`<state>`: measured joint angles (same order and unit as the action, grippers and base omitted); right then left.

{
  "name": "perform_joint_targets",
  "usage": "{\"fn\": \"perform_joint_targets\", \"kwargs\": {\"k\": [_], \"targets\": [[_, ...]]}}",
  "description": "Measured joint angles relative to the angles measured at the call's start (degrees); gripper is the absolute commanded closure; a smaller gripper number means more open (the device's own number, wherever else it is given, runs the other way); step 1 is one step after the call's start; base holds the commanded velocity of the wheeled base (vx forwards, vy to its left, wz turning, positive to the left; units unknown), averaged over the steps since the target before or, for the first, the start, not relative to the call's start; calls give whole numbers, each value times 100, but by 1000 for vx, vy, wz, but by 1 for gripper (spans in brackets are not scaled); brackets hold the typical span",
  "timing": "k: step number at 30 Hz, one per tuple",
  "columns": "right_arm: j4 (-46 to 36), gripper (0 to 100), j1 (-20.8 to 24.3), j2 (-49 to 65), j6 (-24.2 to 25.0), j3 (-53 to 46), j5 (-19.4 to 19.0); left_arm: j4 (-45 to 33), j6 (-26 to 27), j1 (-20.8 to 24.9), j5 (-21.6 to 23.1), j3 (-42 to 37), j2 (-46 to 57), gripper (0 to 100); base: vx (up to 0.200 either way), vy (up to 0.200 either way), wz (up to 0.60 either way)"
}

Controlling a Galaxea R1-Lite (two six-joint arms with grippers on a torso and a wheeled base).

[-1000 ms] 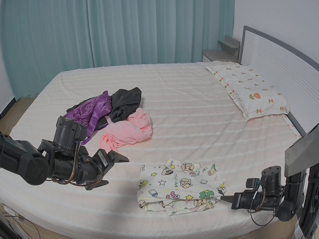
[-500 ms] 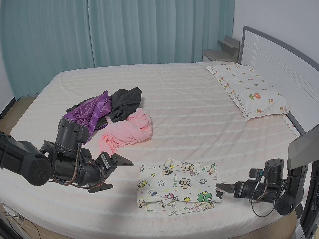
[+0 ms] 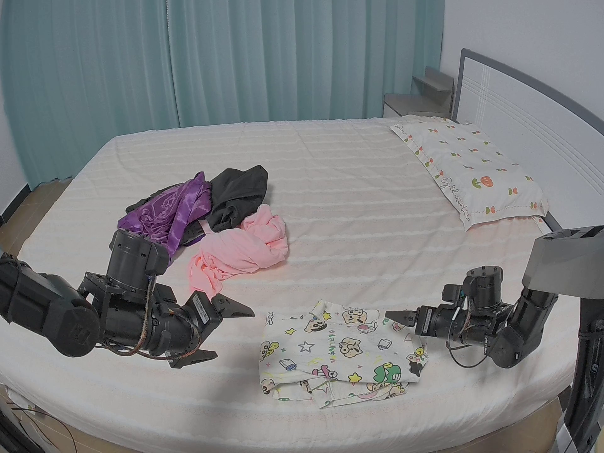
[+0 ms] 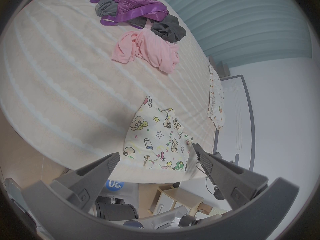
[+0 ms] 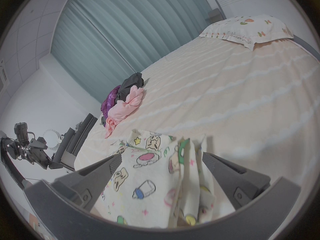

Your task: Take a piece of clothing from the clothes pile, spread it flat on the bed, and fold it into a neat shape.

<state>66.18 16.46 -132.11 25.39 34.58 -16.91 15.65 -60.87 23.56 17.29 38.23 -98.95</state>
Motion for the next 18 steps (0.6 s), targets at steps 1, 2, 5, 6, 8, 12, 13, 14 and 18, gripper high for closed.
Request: {"fn": "perform_joint_targets", "kwargs": {"k": [1,2,5,6,8,12,13,14,18], "targets": [[-83,0,10,-74,-60,80,0,52,2,-2,0,-20,-17,0,0,0,0],[-105,0,24,-140,-126,157,0,82,2,-4,-7,-37,-35,0,0,0,0],[-121,0,51,-267,-238,297,-11,123,5,-15,-18,-69,-72,0,0,0,0],[-129,0,60,-297,-260,321,-11,129,5,-15,-21,-74,-80,0,0,0,0],[-140,100,68,-341,-273,354,-11,134,7,-15,-18,-80,-94,0,0,0,0],[-121,100,96,-416,-277,380,11,141,5,-20,-22,-85,-105,0,0,0,0],[-107,100,90,-424,-276,383,18,139,5,-20,-24,-91,-105,0,0,0,0],[-105,100,74,-427,-276,380,20,139,7,-20,-29,-96,-107,0,0,0,0],[-83,100,10,-411,-276,345,24,143,13,-20,-34,-116,-107,0,0,0,0]]}}
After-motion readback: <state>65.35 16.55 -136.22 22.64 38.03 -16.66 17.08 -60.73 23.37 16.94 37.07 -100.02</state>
